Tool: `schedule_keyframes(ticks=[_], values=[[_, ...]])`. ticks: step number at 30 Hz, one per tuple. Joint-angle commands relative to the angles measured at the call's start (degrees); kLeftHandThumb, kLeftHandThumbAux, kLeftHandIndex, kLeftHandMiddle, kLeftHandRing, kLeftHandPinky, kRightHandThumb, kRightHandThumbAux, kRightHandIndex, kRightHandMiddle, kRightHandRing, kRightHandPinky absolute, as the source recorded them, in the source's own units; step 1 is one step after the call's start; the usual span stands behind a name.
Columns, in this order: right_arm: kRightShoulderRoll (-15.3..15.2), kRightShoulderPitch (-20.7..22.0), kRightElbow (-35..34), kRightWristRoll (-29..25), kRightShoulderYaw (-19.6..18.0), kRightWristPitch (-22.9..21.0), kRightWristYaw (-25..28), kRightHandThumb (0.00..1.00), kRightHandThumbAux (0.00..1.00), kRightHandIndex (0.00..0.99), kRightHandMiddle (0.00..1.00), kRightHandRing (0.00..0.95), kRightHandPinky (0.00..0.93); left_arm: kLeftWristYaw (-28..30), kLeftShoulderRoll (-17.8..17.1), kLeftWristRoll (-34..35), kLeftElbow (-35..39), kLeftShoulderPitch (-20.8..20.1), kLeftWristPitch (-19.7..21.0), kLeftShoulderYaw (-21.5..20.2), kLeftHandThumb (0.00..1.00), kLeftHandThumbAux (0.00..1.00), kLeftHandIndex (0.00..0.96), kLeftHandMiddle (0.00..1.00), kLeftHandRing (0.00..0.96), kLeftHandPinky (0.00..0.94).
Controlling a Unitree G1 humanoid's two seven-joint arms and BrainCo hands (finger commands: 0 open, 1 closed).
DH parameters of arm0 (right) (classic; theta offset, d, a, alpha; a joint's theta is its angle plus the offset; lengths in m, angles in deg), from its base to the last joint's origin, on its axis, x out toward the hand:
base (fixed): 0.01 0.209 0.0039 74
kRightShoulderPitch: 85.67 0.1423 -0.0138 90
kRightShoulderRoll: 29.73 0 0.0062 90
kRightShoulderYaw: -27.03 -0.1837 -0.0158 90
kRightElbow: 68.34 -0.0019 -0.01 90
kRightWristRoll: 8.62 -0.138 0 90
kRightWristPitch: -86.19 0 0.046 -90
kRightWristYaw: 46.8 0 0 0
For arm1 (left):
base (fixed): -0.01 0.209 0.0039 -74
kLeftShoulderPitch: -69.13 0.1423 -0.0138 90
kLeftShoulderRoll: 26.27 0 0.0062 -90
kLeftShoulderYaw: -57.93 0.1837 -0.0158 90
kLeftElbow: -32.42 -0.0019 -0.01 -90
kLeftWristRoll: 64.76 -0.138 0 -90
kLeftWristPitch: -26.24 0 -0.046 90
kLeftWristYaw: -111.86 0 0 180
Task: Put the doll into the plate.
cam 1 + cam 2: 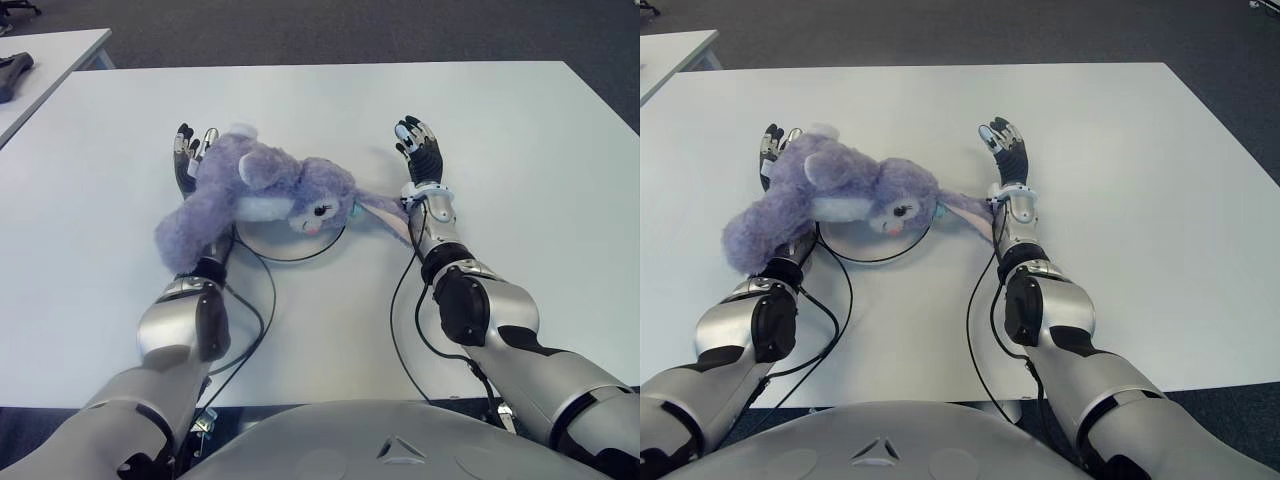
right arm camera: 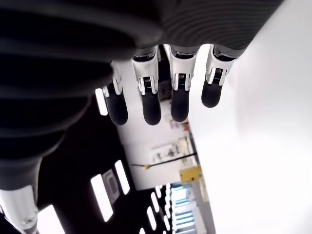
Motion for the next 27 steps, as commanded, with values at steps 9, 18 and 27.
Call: schedule_keyframes(ticks=[9,18,27], values=[[8.02,-13.64,4.8,1.4,2.74,1.96,-0.62,0.034,0.676,0.228,0.263,0.219,0.218,3.73,5.53,2.39,-7.52,16.13,1.8,-1.45,0.0,0.512,0.028,0.054,0.019,0.0],[8.48,-15.09,4.96,3.42,5.66,2.68,-3.35,0.0,0.721,0.253,0.293,0.257,0.229,5.21,5.6,2.8,-7.44,16.36,1.44,-2.04,0.0,0.521,0.033,0.052,0.019,0.0],[9.05,-16.71,5.1,4.25,8.23,2.89,-5.09,0.0,0.736,0.249,0.299,0.275,0.257,5.31,5.54,2.34,-7.36,16.6,1.0,-1.84,0.0,0.518,0.024,0.045,0.014,0.0]])
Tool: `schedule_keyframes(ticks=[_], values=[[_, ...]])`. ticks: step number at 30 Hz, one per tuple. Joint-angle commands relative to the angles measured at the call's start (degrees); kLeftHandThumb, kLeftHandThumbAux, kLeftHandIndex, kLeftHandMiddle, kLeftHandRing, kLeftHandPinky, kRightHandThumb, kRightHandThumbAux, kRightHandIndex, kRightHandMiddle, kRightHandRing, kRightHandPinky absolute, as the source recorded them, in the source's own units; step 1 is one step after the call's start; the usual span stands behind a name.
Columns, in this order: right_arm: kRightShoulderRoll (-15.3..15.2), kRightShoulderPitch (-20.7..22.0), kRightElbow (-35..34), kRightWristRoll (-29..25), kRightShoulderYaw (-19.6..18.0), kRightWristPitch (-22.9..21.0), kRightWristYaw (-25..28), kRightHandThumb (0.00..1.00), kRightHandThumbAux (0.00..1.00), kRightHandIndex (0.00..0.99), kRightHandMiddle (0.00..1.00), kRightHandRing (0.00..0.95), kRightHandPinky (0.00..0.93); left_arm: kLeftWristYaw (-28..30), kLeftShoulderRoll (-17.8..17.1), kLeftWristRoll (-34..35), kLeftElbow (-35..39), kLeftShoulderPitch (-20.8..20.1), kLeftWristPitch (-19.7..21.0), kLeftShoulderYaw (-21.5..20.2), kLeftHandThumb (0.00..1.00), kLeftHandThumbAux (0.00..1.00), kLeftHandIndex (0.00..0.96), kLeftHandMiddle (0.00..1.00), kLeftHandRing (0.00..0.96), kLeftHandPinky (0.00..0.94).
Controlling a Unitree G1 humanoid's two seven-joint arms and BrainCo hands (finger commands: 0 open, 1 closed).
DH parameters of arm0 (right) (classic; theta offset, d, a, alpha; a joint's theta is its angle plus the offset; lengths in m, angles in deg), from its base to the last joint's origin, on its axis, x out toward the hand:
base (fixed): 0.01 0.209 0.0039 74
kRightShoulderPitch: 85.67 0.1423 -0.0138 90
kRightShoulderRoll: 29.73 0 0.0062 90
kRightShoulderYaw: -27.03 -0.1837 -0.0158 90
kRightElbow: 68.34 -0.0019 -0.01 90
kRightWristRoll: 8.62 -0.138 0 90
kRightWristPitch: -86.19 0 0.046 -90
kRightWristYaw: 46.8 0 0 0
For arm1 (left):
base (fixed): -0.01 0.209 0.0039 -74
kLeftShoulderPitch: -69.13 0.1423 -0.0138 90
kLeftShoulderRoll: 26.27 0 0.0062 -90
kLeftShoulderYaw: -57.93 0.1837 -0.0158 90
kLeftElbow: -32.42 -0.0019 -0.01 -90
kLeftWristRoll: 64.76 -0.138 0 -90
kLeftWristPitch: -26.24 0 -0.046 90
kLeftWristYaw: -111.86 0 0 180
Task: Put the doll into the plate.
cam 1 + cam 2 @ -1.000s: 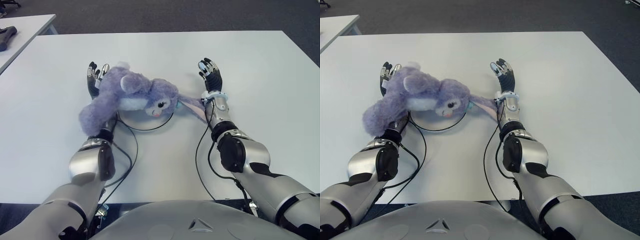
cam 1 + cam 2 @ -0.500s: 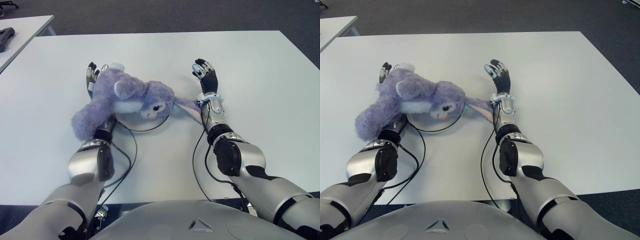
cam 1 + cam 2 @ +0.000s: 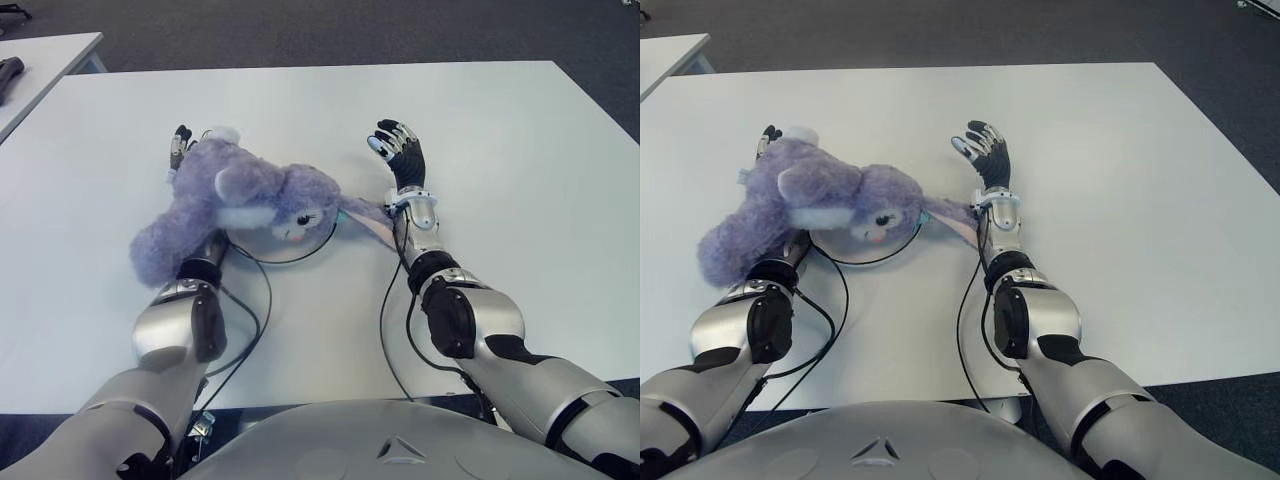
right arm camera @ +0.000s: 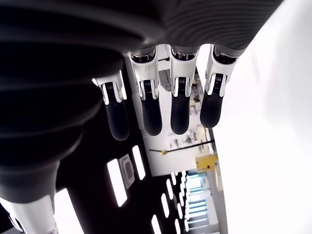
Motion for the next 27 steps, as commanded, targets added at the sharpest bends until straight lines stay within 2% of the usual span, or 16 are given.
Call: schedule_keyframes(ticks=[1,14,23,27], values=[[5.91,-14.13,6.55,2.39,2.46,-2.72,-1.83,0.0,0.74,0.249,0.298,0.275,0.258,1.77,6.48,1.91,-7.37,15.94,0.93,-0.81,0.0,0.518,0.024,0.046,0.014,0.0],[4.9,-13.91,6.7,5.62,6.85,-4.28,-5.97,0.0,0.729,0.224,0.285,0.261,0.235,1.94,6.46,1.78,-7.37,15.97,0.92,-0.65,0.0,0.532,0.031,0.053,0.017,0.0],[4.36,-14.17,6.78,8.66,9.87,-4.46,-10.56,0.0,0.845,0.21,0.283,0.26,0.226,2.42,6.66,2.15,-7.32,15.94,0.56,-0.99,0.0,0.532,0.031,0.054,0.02,0.0],[4.34,-14.35,6.79,9.46,10.64,-4.28,-12.26,0.0,0.853,0.203,0.282,0.26,0.227,2.34,6.79,2.13,-7.31,15.96,0.6,-0.98,0.0,0.535,0.033,0.054,0.019,0.0]])
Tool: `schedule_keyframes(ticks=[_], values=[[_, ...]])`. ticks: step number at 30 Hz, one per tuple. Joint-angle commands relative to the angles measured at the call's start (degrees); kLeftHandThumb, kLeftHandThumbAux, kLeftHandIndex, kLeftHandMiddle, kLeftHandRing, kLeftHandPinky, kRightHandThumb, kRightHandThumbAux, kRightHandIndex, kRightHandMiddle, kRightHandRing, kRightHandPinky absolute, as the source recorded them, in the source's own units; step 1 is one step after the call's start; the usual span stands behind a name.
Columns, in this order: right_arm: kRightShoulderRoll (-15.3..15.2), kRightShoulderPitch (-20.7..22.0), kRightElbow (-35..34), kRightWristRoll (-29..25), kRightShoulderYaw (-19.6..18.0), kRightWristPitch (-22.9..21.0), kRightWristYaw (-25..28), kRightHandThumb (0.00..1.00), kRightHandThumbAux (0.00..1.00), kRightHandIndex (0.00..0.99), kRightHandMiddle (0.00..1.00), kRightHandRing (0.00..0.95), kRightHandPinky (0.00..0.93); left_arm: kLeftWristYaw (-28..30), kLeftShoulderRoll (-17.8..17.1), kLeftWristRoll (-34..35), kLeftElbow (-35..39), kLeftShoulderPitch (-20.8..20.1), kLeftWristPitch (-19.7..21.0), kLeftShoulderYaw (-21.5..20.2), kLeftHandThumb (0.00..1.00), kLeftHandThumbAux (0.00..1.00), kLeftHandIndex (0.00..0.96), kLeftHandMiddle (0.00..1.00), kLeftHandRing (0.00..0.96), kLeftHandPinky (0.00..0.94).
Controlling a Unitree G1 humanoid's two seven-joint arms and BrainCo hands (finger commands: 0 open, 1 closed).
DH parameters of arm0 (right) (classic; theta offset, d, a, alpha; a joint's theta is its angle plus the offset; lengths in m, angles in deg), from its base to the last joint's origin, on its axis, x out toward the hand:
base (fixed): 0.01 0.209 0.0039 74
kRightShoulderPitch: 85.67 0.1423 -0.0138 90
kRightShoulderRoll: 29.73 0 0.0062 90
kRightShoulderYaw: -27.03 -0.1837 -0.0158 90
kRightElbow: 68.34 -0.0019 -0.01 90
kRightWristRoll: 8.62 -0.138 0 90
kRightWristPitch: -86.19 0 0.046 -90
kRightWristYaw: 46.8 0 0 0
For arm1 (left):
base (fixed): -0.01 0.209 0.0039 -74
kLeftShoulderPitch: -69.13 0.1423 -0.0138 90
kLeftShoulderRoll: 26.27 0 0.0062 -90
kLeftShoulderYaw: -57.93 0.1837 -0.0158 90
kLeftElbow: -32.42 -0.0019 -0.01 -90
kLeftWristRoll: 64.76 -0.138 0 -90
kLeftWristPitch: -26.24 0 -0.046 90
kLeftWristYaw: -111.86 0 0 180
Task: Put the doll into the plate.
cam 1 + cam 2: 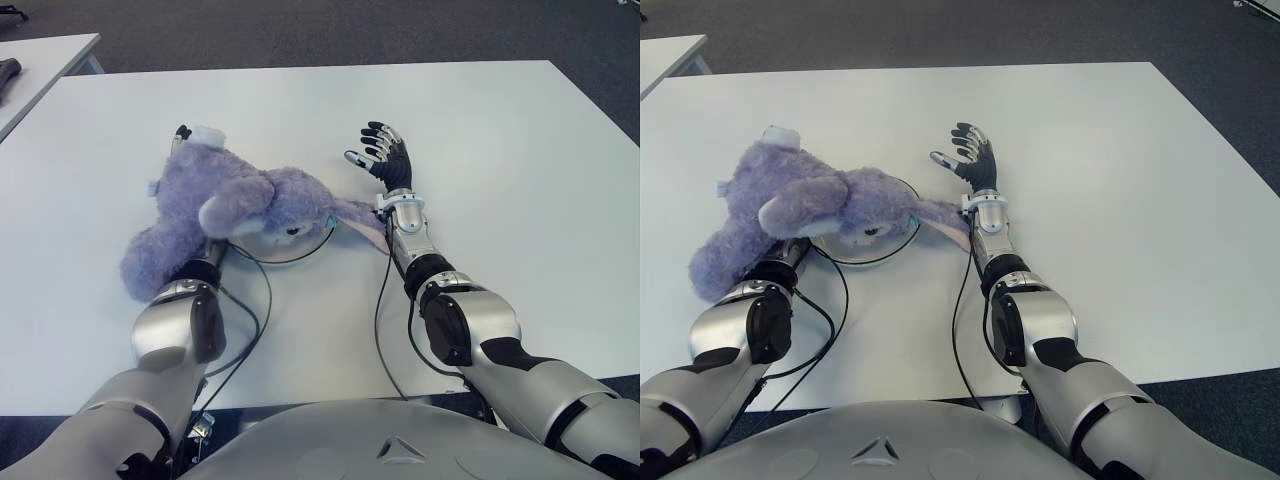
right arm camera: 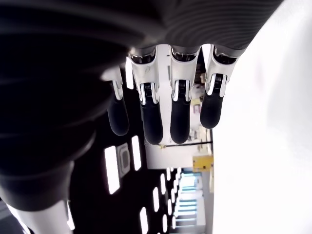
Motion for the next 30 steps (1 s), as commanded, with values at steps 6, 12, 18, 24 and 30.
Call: schedule_keyframes(ticks=[6,12,18,24,30], values=[[3.65,-13.48,7.15,4.35,4.57,-4.74,-5.25,0.0,0.824,0.19,0.272,0.25,0.21,1.92,6.88,2.26,-7.36,15.98,0.71,-1.08,0.0,0.535,0.036,0.056,0.02,0.0],[3.47,-13.47,7.17,4.3,5.24,-4.64,-5.55,0.0,0.84,0.196,0.273,0.25,0.211,2.19,7.05,2.68,-7.35,16.02,0.51,-1.53,0.0,0.524,0.035,0.056,0.02,0.0],[3.52,-13.47,7.16,3.87,5.26,-4.55,-5.57,0.0,0.857,0.207,0.273,0.248,0.208,2.07,7.07,2.46,-7.31,16.07,0.37,-1.41,0.0,0.52,0.033,0.056,0.018,0.0],[3.59,-13.46,7.15,3.25,4.89,-4.59,-4.97,0.0,0.86,0.205,0.271,0.246,0.208,1.93,6.99,2.08,-7.26,16.21,0.07,-1.07,0.0,0.52,0.034,0.054,0.018,0.0],[3.68,-13.47,7.12,2.67,4.36,-4.41,-4.37,0.0,0.864,0.206,0.271,0.248,0.218,1.94,6.98,2.04,-7.23,16.24,0.04,-1.01,0.0,0.53,0.032,0.05,0.016,0.0]])
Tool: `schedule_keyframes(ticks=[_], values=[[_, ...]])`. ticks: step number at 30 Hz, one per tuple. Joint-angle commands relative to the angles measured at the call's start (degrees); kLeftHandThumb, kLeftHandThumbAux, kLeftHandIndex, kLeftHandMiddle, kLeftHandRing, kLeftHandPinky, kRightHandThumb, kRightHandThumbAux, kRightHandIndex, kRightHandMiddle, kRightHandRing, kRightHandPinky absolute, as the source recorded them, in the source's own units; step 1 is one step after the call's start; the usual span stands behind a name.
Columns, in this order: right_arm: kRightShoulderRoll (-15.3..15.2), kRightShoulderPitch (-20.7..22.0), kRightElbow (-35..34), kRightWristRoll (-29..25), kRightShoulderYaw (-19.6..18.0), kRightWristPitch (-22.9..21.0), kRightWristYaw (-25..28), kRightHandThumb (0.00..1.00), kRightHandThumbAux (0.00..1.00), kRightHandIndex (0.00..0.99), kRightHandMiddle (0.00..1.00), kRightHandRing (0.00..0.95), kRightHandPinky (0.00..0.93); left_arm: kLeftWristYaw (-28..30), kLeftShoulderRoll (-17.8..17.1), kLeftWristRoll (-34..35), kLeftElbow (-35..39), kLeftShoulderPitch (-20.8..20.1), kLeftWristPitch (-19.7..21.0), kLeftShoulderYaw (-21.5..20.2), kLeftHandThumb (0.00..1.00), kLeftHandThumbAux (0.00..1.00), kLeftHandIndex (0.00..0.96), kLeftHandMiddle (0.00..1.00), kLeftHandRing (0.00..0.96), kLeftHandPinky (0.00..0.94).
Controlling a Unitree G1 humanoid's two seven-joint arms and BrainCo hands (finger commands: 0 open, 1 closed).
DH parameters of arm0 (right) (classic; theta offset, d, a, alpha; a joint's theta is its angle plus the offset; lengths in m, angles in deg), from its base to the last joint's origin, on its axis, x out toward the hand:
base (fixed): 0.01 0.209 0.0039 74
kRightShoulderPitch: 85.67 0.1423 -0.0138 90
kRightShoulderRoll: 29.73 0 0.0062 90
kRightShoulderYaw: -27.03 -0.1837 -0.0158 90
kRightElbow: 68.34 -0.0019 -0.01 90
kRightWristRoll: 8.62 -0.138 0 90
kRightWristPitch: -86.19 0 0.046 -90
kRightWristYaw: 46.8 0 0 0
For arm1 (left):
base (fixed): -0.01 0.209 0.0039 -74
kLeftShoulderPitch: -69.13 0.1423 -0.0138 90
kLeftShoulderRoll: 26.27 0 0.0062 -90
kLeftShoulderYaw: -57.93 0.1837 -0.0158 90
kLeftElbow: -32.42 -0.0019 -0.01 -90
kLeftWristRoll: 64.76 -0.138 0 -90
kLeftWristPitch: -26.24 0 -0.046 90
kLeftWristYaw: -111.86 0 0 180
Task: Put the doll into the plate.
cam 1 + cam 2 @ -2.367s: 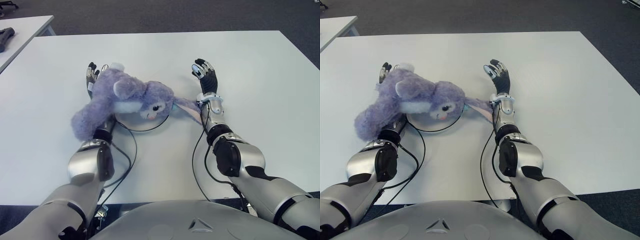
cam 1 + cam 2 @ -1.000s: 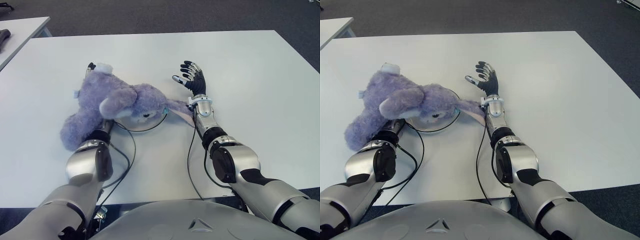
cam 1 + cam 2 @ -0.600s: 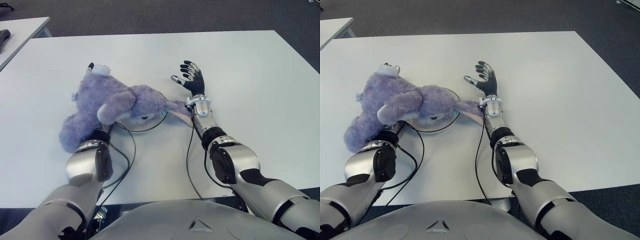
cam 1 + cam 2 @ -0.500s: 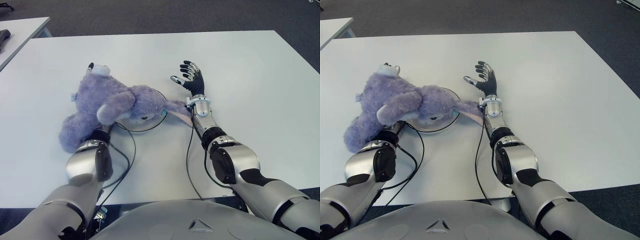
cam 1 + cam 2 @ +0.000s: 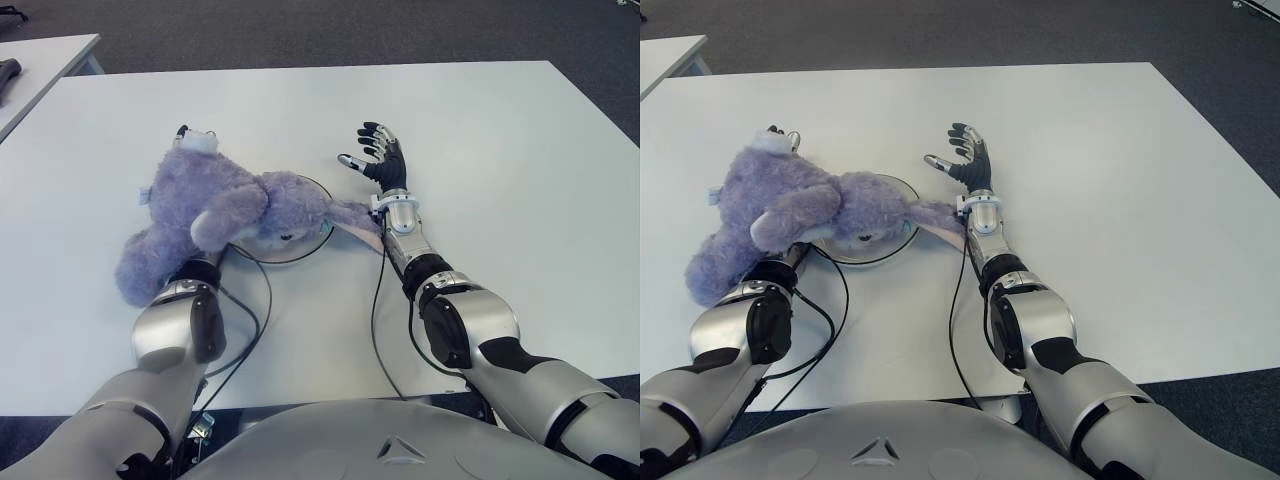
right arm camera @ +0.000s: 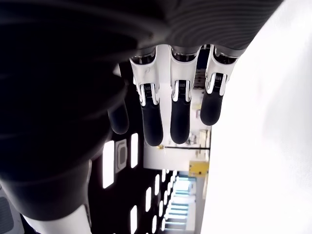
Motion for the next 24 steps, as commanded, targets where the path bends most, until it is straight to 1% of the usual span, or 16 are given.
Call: schedule_keyframes(ticks=[1,10,24], values=[[3.71,-13.53,7.28,0.67,0.41,-4.32,0.51,0.0,0.866,0.211,0.275,0.252,0.23,1.31,6.98,2.04,-7.28,16.18,0.06,-0.9,0.0,0.533,0.03,0.05,0.015,0.0],[3.79,-13.46,7.26,-0.15,-0.37,-4.76,1.86,0.0,0.857,0.203,0.27,0.246,0.209,1.39,6.97,1.91,-7.23,16.32,-0.29,-0.77,0.0,0.534,0.024,0.049,0.016,0.0],[3.92,-13.45,7.24,-0.91,-1.3,-5.18,3.07,0.0,0.868,0.201,0.27,0.247,0.217,1.07,6.87,1.63,-7.24,16.42,-0.14,-0.48,0.0,0.544,0.025,0.05,0.018,0.0]])
